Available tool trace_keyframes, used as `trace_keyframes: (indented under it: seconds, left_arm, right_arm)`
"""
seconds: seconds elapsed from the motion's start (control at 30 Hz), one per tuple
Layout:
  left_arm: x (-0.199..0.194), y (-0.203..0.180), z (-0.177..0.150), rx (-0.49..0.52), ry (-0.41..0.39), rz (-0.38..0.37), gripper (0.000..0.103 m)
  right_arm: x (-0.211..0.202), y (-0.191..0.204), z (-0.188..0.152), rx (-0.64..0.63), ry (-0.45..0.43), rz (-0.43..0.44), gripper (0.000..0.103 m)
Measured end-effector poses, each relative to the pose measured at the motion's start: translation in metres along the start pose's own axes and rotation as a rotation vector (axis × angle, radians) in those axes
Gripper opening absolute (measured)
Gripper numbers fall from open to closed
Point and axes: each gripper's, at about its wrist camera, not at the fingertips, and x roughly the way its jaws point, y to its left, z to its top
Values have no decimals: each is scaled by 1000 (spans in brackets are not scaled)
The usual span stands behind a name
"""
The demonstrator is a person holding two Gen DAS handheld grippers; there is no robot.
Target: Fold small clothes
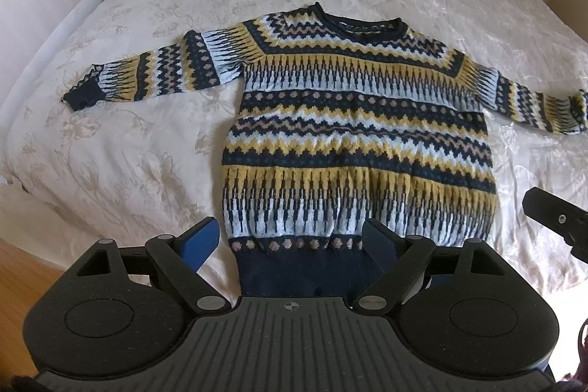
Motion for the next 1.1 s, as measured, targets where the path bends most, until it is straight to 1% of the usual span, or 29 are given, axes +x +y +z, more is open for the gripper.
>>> trace_keyframes:
  seconds: [0.77,1.1]
  left_arm:
    - [7,0,-1,-6,33,4,85]
    - [21,13,1,-35,76,9,85]
  right_arm:
    - [4,-3,-3,13,18,16,102]
    - [24,-2,-1,31,75,33,102]
